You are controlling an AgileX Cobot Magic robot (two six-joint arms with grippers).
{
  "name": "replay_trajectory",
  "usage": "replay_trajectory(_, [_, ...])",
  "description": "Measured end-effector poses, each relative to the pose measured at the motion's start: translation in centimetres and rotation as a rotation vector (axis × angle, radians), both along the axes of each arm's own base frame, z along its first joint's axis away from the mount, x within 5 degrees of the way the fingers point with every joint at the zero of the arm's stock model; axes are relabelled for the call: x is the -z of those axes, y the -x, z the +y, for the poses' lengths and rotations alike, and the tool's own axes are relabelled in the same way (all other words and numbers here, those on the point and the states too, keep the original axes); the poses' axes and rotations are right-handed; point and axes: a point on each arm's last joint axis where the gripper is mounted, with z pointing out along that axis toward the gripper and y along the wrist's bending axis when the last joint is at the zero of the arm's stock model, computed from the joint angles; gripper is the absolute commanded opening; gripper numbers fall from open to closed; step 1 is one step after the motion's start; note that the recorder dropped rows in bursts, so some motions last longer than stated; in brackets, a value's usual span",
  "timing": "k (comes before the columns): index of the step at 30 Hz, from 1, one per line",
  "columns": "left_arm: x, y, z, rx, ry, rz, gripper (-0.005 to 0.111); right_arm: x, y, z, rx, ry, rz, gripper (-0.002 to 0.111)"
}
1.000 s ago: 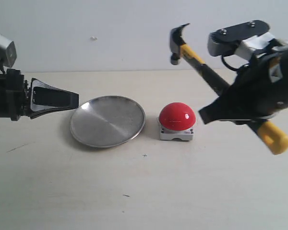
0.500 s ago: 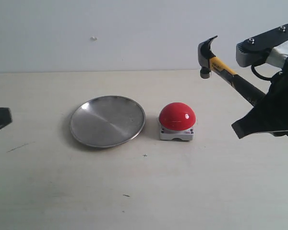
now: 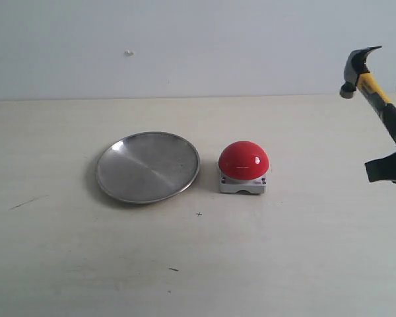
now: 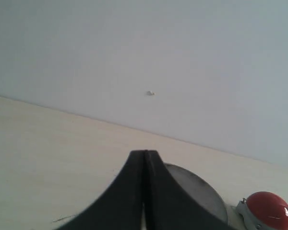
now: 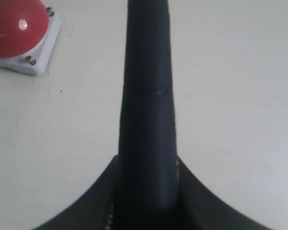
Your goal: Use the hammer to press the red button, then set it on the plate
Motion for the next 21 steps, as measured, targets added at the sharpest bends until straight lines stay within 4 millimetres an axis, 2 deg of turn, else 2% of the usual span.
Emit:
replay_trajectory(10, [1.3, 0.8, 0.1, -0.008, 0.012, -0.039, 0.000, 0.4, -1.7, 1.1, -0.109, -0.065, 0.157, 0.000])
replay_trajectory(14, [1.3, 0.8, 0.1, -0.010, 0.014, -0.039, 0.000, -0.2, -2.0, 0.1, -0.099, -0.083, 0.134, 0.000])
replay_trajectory(21, [1.3, 0.8, 0.1, -0.010, 0.014, -0.038, 0.000, -0.1, -2.0, -1.8, -0.067, -0.226, 0.141, 0.000])
